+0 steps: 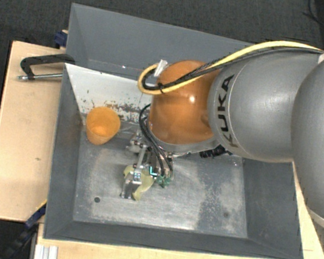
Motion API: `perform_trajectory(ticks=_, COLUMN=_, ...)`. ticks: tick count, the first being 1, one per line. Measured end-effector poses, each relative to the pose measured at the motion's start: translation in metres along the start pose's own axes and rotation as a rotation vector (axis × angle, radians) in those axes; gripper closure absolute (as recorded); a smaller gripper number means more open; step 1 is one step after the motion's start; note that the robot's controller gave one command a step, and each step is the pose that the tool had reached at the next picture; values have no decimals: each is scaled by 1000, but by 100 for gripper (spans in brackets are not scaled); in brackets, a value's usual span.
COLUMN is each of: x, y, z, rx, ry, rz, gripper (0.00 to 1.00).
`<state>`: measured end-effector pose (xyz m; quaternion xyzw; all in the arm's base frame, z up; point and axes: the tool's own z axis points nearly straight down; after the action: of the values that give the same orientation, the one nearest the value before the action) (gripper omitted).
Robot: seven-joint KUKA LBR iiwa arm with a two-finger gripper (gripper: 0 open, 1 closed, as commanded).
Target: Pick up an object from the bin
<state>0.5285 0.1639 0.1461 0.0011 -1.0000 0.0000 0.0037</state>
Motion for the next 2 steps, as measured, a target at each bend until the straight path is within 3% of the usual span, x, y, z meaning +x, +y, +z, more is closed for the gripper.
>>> perform_trajectory(ticks=1, x=-16, y=-51, z=75, rx=-4, ry=-12, rz=-39, gripper=0)
perform_trajectory(ticks=2, x=-17, y=-49, z=73, rx=-3, ry=-12, rz=-39, gripper=0)
